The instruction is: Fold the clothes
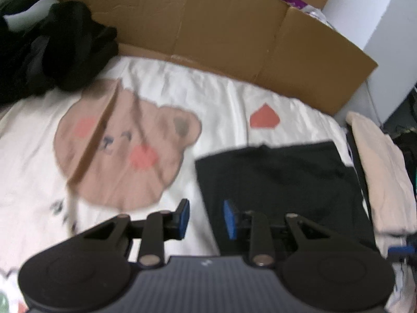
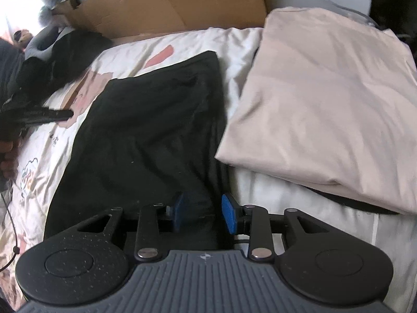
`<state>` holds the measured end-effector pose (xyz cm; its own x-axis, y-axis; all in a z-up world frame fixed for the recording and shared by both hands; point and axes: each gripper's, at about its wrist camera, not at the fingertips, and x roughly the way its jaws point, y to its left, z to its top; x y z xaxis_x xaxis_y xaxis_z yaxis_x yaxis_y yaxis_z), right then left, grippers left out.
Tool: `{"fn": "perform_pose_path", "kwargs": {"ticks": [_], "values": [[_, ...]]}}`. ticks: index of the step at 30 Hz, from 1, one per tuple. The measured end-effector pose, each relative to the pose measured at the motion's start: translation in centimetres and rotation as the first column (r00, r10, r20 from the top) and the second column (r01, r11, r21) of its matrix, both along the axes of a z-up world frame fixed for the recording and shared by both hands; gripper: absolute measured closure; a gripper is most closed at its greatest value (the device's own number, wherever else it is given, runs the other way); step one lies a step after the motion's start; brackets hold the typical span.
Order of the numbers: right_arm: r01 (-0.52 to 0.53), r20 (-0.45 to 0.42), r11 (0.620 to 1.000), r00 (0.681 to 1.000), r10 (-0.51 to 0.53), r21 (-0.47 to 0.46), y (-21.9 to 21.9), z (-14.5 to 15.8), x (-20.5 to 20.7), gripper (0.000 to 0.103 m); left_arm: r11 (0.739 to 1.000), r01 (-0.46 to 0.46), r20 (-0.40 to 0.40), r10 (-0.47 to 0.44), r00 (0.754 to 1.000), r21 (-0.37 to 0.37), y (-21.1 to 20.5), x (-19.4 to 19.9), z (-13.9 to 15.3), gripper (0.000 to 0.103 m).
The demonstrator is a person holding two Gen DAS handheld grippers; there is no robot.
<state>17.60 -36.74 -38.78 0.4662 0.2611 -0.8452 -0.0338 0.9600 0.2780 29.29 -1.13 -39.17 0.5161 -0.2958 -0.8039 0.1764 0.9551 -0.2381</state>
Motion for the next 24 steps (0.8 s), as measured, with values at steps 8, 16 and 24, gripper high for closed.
{"fn": "perform_pose_path", "kwargs": {"ticks": [8, 16, 24], "values": [[-0.061, 0.011, 0.998, 0.998, 0.061, -0.008, 1.6, 0.5, -0.5, 0.064, 0.999, 0.043, -0.091, -0.043, 0.995, -0.005, 1.7, -6.8, 0.3, 0.062], [-0.11, 0.015, 0.994, 0.994, 0.11, -0.013, 2.9, 0.7, -1.2, 0.064, 0.991, 0.126, -0.154, -0.119, 0.981, 0.037, 0.7, -13.2, 1.5, 0.031], [-0.134, 0.004, 0.991, 0.991, 0.134, -0.013, 3.6, 0.3, -1.9, 0.064, 0.964, 0.256, -0.19, -0.239, 0.952, 0.073, -1.8, -16.1, 2.0, 0.022]]}}
